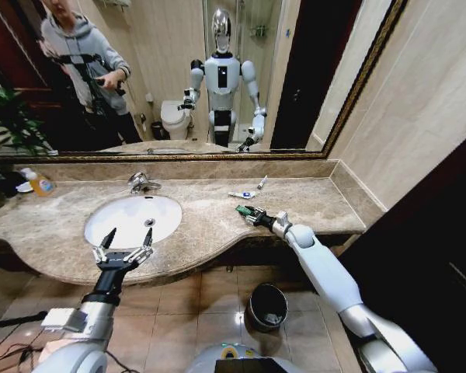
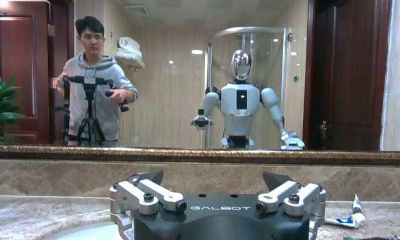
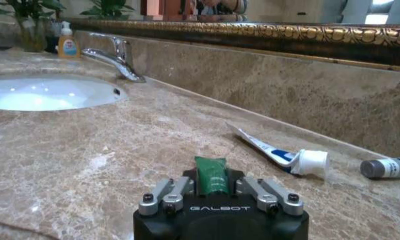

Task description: Pick up the trash from the sink and place it in the trash bin.

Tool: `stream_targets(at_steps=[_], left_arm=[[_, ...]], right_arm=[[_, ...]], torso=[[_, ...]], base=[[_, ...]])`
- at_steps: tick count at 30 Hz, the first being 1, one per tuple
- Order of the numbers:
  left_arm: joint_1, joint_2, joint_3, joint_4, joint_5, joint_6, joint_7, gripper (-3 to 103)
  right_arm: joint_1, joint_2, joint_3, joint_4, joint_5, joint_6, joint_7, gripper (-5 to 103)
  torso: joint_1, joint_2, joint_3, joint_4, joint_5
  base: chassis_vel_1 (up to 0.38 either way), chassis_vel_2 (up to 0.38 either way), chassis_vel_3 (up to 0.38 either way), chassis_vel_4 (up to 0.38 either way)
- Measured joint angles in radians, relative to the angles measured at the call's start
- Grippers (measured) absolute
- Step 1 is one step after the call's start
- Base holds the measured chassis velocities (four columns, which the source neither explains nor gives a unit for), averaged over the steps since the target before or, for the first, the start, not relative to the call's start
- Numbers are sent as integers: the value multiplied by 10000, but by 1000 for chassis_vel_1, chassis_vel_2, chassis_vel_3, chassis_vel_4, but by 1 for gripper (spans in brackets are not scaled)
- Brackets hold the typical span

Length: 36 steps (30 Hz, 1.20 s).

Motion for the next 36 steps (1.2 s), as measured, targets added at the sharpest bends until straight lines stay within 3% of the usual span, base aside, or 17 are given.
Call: stream_targets(at_steps=[4, 14, 16, 24, 34, 36], left_arm=[[0, 0, 0, 0, 0, 0, 0, 100], [0, 0, 0, 0, 0, 0, 0, 100], [0, 0, 0, 0, 0, 0, 0, 100], [0, 0, 1, 0, 0, 0, 6, 100], [0, -1, 0, 0, 0, 0, 0, 100], [0, 0, 1, 0, 0, 0, 1, 100]], right_arm=[[-34, -12, 40, 39, 2, 22, -6, 19], [-647, -194, 452, 862, 38, -15, 95, 13], [-1130, -300, 812, 1407, -52, 174, 476, 8], [-3696, -644, 2458, 3725, 163, 789, 1553, 8], [-6192, 202, 3882, 5142, 632, 1632, 2411, 8], [-6578, 503, 4051, 5128, 964, 2164, 2782, 8]], torso=[[0, 0, 0, 0, 0], [0, 0, 0, 1, 0], [0, 0, 0, 0, 2], [-2, 1, -2, -3, -1], [-2, 1, -2, -2, -1], [-2, 1, -2, -3, 0]], base=[[0, 0, 0, 0], [0, 0, 0, 0], [0, 0, 0, 0], [0, 0, 0, 0], [0, 0, 0, 0], [0, 0, 0, 0]])
